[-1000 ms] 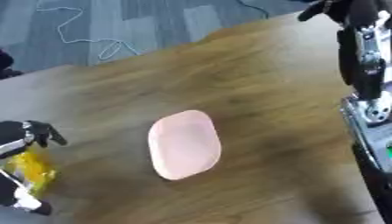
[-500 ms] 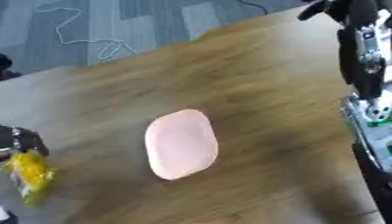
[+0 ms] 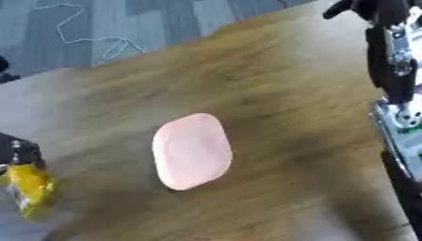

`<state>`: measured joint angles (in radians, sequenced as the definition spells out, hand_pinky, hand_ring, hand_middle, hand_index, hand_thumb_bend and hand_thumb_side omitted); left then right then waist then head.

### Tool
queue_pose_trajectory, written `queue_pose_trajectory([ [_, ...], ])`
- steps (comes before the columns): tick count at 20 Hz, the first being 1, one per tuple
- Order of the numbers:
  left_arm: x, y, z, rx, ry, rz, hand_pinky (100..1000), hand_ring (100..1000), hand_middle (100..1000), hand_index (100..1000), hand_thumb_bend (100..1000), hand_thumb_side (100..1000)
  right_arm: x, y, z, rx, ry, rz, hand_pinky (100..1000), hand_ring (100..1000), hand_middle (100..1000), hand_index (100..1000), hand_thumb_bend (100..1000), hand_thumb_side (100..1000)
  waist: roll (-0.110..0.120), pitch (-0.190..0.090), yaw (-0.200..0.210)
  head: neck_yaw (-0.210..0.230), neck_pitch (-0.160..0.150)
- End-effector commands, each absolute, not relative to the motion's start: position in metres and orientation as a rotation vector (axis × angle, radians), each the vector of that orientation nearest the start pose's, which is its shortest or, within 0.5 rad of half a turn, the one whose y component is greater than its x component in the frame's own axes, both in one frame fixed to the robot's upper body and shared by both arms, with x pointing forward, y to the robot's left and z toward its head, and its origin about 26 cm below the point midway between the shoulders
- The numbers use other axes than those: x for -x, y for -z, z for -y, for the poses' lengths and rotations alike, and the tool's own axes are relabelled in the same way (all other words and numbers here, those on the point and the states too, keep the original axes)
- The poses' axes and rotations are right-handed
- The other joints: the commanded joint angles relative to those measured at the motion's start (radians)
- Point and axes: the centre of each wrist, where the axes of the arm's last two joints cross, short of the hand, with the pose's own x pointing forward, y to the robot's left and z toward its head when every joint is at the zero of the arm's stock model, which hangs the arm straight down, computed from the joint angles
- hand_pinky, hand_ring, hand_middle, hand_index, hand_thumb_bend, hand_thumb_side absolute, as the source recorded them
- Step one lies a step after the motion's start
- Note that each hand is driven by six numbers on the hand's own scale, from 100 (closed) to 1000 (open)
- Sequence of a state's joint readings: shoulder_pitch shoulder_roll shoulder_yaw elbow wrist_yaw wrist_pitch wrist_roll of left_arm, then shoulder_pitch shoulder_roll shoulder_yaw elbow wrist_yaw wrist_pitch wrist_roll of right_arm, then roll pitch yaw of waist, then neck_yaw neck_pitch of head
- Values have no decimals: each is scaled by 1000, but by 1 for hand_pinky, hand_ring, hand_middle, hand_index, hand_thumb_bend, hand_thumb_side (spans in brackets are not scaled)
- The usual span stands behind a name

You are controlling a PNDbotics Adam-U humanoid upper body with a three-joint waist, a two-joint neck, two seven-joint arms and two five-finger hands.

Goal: Pick up objects on the table and place them in the box.

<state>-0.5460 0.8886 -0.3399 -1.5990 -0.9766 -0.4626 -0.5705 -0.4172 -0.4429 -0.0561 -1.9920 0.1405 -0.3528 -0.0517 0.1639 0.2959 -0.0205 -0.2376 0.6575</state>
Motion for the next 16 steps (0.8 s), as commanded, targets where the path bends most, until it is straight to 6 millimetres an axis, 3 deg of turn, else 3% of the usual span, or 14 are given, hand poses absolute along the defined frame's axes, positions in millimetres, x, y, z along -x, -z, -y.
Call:
queue_pose_trajectory([
  [1, -360, -231, -327, 1405, -2925, -1237, 711, 734, 752, 824, 1000, 355, -304, -257, 281, -529, 736, -3318, 553, 687, 739, 816, 100, 924, -7, -12, -1, 7, 5],
  [9, -359, -231, -327, 1441, -2888, -1084, 716, 735, 752, 822, 1000, 351, -304, -258, 281, -530, 739, -3314, 553, 687, 739, 816, 100, 925, -12, 0, -4, 1, 10],
  [16, -362, -223, -328, 1455, -2881, -1123, 705, 724, 744, 826, 1000, 376, -304, -258, 281, -525, 733, -3314, 553, 687, 739, 817, 100, 924, -18, 9, -4, 0, 12],
])
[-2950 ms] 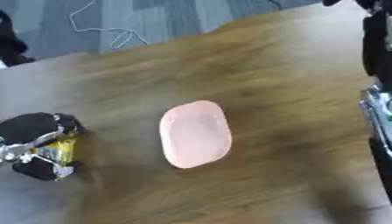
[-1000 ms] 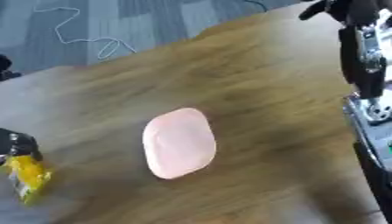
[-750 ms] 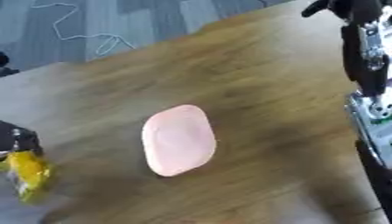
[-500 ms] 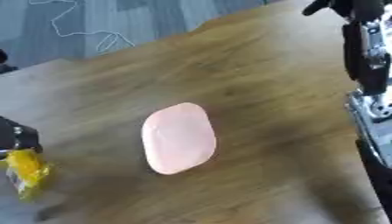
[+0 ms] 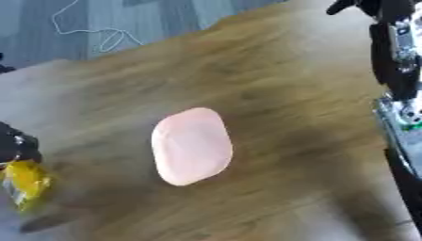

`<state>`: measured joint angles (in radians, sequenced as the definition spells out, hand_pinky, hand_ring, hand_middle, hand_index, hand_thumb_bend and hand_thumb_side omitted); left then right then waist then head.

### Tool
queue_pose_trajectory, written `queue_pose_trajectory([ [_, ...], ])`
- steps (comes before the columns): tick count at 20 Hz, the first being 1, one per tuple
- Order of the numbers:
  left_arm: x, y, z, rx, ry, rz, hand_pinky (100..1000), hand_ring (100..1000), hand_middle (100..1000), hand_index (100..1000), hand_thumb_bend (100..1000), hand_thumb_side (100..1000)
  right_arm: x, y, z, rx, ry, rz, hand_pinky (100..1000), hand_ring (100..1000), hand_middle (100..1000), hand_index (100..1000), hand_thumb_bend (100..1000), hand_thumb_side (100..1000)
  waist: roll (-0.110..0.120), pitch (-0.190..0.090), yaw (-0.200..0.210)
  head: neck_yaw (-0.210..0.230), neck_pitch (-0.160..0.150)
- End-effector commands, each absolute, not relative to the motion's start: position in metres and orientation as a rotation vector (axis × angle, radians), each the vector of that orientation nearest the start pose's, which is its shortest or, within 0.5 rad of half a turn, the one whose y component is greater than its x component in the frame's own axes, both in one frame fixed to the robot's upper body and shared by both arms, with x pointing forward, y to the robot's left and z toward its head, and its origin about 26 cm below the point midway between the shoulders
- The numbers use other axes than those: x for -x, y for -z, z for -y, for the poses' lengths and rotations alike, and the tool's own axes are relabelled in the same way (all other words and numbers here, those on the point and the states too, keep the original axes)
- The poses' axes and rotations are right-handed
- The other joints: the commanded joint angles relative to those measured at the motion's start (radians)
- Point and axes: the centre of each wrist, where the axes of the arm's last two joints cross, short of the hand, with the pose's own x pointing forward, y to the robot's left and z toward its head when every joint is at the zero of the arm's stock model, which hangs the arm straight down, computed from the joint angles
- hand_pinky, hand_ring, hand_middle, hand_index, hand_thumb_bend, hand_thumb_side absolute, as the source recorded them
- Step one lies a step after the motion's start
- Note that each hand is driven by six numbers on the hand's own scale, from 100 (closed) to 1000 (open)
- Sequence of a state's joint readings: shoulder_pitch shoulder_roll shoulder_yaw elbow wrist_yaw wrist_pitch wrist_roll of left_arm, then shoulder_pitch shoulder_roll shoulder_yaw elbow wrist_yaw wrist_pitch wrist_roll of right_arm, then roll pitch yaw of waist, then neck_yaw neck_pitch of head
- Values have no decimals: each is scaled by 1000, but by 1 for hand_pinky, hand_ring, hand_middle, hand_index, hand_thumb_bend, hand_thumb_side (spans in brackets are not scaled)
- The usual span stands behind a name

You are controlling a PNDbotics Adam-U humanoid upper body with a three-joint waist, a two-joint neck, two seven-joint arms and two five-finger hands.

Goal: Pick up objects on the table and place them in the box.

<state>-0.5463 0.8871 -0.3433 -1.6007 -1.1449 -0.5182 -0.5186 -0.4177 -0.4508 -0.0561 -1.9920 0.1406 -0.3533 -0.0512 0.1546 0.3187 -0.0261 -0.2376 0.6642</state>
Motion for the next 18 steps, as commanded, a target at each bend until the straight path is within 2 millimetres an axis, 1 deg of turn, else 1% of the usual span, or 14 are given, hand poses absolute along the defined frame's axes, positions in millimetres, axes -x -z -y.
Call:
queue_pose_trajectory([
  [1, -363, -221, -328, 1462, -2883, -1138, 704, 723, 743, 824, 1000, 366, -304, -258, 281, -524, 732, -3315, 553, 688, 739, 818, 100, 923, -10, -14, 2, -1, 5],
  [7, -368, -212, -331, 1494, -2890, -1146, 693, 713, 736, 817, 1000, 375, -304, -257, 281, -523, 729, -3317, 553, 688, 740, 818, 100, 925, -14, -10, 2, -6, 3],
  [9, -368, -212, -331, 1516, -2862, -1169, 688, 706, 727, 809, 1000, 375, -304, -257, 281, -522, 726, -3319, 554, 688, 740, 818, 100, 925, -17, -8, 3, -8, 2],
  [12, -368, -213, -329, 1568, -2784, -1235, 645, 664, 685, 771, 1000, 357, -304, -257, 281, -520, 721, -3320, 554, 688, 740, 819, 100, 925, -25, -5, 4, -10, 0],
  [13, -368, -213, -329, 1582, -2759, -1255, 645, 664, 685, 771, 1000, 357, -304, -257, 281, -520, 720, -3320, 554, 688, 740, 819, 100, 925, -26, -4, 4, -10, 0],
  [14, -368, -213, -328, 1595, -2720, -1291, 590, 619, 645, 729, 996, 296, -304, -257, 281, -519, 719, -3320, 554, 688, 740, 819, 100, 925, -29, -3, 4, -10, 0],
  [15, -368, -212, -328, 1604, -2685, -1322, 581, 612, 640, 722, 985, 281, -304, -257, 281, -519, 719, -3320, 554, 688, 740, 819, 100, 925, -30, -2, 4, -11, 0],
  [16, -368, -211, -328, 1612, -2644, -1358, 551, 591, 617, 699, 958, 238, -304, -257, 281, -519, 718, -3320, 554, 688, 740, 819, 100, 925, -32, 0, 4, -11, 0],
  [17, -369, -210, -328, 1618, -2605, -1391, 541, 585, 608, 690, 945, 214, -304, -257, 281, -519, 718, -3320, 554, 688, 740, 819, 100, 923, -33, 1, 4, -11, -1],
  [18, -369, -208, -328, 1622, -2568, -1422, 515, 563, 586, 666, 905, 141, -304, -257, 281, -518, 718, -3320, 554, 688, 739, 819, 100, 925, -33, 2, 4, -11, -1],
])
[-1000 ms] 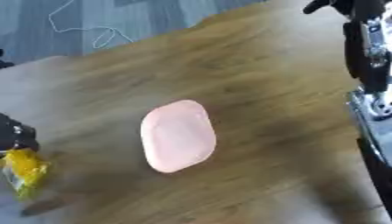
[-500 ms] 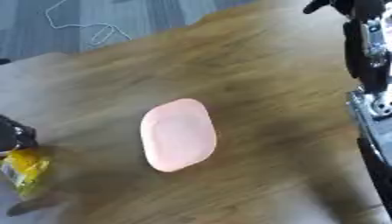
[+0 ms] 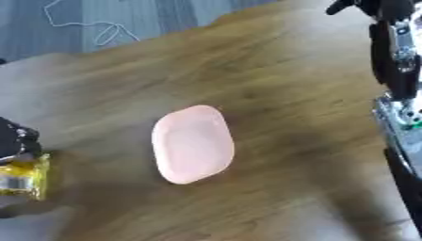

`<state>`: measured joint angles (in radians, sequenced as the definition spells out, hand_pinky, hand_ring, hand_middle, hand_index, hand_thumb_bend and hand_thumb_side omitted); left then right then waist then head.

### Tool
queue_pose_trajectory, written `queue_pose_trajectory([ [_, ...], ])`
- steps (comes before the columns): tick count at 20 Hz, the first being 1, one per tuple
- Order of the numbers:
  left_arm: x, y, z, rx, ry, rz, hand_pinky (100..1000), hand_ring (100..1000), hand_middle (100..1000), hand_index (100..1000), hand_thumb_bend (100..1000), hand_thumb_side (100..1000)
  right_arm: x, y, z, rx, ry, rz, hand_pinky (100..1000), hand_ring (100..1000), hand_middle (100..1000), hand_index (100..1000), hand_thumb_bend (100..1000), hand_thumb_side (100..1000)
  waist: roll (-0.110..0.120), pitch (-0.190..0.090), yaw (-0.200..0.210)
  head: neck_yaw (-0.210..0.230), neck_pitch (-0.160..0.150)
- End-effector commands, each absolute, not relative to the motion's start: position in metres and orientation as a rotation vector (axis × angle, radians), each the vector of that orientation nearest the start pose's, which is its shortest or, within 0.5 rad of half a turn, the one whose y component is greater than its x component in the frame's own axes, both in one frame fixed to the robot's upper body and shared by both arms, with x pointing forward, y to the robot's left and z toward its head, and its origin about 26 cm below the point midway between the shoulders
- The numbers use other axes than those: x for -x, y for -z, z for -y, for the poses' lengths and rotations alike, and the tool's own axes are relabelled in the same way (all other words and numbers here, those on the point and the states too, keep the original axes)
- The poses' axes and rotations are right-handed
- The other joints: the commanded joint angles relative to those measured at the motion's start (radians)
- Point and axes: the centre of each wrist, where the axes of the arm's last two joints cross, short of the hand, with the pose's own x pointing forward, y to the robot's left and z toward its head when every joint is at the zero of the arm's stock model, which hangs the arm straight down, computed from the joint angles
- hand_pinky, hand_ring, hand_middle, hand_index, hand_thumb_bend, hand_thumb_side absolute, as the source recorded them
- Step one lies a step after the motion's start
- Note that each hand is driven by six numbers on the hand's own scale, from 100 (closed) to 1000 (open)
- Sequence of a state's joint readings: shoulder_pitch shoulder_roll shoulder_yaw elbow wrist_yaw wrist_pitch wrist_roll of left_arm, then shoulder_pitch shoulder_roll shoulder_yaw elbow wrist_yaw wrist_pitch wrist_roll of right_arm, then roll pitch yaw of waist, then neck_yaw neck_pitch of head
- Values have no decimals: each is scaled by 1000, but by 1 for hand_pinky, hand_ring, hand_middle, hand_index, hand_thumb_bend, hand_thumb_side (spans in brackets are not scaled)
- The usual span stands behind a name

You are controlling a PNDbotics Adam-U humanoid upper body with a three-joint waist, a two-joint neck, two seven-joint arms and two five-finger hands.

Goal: Pick up objects on the table and place them in the box.

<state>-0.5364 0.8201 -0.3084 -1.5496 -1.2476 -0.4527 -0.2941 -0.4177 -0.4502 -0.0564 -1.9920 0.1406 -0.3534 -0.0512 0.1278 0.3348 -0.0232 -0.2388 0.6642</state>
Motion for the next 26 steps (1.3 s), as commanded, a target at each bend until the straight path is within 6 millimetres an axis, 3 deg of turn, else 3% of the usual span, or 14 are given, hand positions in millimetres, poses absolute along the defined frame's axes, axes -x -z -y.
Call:
queue_pose_trajectory([
  [1, -369, -207, -328, 1625, -2534, -1448, 515, 563, 586, 666, 905, 141, -304, -257, 280, -518, 719, -3320, 554, 688, 739, 819, 100, 925, -7, -13, 2, -10, -1],
  [2, -369, -206, -326, 1628, -2490, -1487, 475, 530, 555, 630, 741, 100, -305, -257, 280, -518, 719, -3321, 553, 686, 736, 818, 100, 925, -8, -12, 2, -9, -1],
  [3, -370, -205, -326, 1631, -2446, -1526, 469, 526, 551, 624, 710, 100, -305, -257, 280, -518, 720, -3321, 553, 686, 736, 818, 100, 925, -8, -12, 3, -10, -2],
  [4, -370, -204, -324, 1639, -2390, -1579, 396, 485, 494, 542, 342, 100, -305, -257, 280, -518, 720, -3322, 552, 682, 732, 816, 100, 924, -9, -11, 3, -10, -1],
  [5, -370, -202, -324, 1648, -2334, -1633, 380, 478, 484, 531, 308, 100, -305, -257, 280, -519, 721, -3323, 552, 682, 732, 816, 100, 924, -9, -10, 4, -11, -2],
  [6, -370, -199, -323, 1656, -2285, -1684, 239, 403, 412, 457, 165, 100, -305, -257, 280, -519, 720, -3323, 549, 678, 729, 815, 100, 924, -9, -9, 4, -11, -2],
  [8, -371, -192, -322, 1673, -2211, -1772, 151, 327, 351, 406, 152, 100, -305, -257, 280, -519, 719, -3325, 544, 674, 726, 813, 100, 924, -8, -8, 4, -12, -2],
  [9, -371, -188, -322, 1679, -2189, -1802, 166, 340, 364, 416, 154, 100, -305, -257, 280, -520, 719, -3326, 545, 675, 727, 814, 100, 924, -8, -8, 3, -13, -2],
  [10, -372, -185, -322, 1682, -2171, -1831, 100, 277, 299, 366, 147, 100, -305, -257, 280, -520, 717, -3327, 539, 669, 724, 811, 100, 920, -7, -9, 3, -13, -2],
  [15, -372, -173, -323, 1667, -2124, -1948, 100, 228, 245, 326, 148, 100, -305, -256, 280, -524, 708, -3333, 535, 665, 722, 810, 100, 916, -2, -9, 3, -16, -1],
  [16, -373, -172, -323, 1667, -2114, -1962, 100, 127, 182, 275, 148, 100, -305, -256, 280, -525, 707, -3334, 533, 657, 720, 809, 100, 915, -1, -9, 3, -16, -1],
  [17, -373, -172, -323, 1673, -2095, -1983, 100, 127, 182, 275, 148, 100, -305, -256, 280, -526, 705, -3335, 533, 657, 720, 809, 100, 915, 0, -10, 3, -17, -1],
  [22, -373, -170, -325, 1717, -1983, -2119, 100, 100, 100, 175, 358, 100, -305, -255, 281, -530, 701, -3340, 531, 649, 718, 809, 100, 910, 3, -11, 5, -19, -4],
  [26, -372, -173, -328, 1813, -1842, -2249, 100, 100, 100, 167, 398, 100, -304, -254, 281, -535, 698, -3345, 530, 647, 717, 808, 100, 908, 2, -13, 9, -22, -6],
])
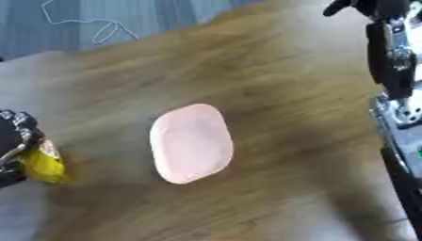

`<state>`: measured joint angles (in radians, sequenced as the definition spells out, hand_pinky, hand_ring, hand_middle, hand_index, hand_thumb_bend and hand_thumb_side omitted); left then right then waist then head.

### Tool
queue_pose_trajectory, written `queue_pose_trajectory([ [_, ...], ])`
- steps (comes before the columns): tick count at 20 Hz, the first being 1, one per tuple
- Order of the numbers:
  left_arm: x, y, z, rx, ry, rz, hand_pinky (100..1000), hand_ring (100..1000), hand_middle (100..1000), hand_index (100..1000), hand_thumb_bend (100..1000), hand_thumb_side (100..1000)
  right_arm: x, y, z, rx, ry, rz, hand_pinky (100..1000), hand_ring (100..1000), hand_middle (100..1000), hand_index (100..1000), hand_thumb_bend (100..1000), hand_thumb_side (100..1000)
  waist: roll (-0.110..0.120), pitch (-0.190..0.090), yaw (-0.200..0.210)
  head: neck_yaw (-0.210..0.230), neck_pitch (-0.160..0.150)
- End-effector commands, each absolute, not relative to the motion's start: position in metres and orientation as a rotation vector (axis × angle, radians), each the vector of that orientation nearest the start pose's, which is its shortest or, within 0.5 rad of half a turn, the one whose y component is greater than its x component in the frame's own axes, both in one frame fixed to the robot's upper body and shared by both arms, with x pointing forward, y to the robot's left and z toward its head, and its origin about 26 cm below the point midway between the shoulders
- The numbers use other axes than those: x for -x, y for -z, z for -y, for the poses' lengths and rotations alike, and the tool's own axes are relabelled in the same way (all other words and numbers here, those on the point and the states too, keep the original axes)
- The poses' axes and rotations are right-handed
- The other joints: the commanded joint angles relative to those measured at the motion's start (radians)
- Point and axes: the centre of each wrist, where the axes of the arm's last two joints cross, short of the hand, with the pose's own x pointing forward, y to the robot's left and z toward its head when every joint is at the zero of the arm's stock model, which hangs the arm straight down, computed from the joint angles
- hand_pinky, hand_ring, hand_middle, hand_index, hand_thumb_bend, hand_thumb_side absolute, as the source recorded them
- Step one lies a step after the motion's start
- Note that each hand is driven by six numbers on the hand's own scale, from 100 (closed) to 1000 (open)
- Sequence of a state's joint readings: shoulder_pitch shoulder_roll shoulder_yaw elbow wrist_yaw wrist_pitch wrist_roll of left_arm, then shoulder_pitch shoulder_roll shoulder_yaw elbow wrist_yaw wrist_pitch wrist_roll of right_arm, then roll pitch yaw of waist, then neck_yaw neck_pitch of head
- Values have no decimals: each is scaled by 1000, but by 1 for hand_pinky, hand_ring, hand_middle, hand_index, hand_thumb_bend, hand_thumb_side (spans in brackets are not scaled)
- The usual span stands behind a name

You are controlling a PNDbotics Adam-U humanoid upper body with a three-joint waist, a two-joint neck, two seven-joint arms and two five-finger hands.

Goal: Pick up objects on the table and place them in the box.

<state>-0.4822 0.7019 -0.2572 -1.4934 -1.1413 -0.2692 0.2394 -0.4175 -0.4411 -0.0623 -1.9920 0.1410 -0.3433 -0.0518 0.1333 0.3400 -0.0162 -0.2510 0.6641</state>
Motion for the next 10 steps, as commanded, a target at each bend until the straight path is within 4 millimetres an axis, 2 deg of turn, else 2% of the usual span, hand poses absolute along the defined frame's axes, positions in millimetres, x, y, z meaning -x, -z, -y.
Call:
queue_pose_trajectory([
  [1, -372, -176, -328, 1856, -1765, -2309, 100, 100, 100, 163, 391, 100, -304, -254, 281, -540, 697, -3348, 529, 646, 717, 808, 100, 906, -6, -19, 4, -12, -6],
  [5, -370, -196, -321, 1946, -1399, -2591, 100, 100, 100, 155, 330, 100, -304, -254, 282, -549, 694, -3353, 530, 645, 717, 808, 100, 905, -11, -23, 8, -11, -6],
  [7, -367, -212, -312, 1927, -1193, -2730, 100, 100, 100, 153, 314, 100, -304, -253, 281, -548, 695, -3355, 530, 645, 717, 808, 100, 905, -13, -26, 10, -8, -6],
  [10, -365, -230, -293, 1833, -1057, -2854, 100, 100, 100, 153, 301, 100, -304, -253, 281, -545, 697, -3357, 530, 644, 718, 808, 100, 904, -13, -31, 11, -1, -5],
])
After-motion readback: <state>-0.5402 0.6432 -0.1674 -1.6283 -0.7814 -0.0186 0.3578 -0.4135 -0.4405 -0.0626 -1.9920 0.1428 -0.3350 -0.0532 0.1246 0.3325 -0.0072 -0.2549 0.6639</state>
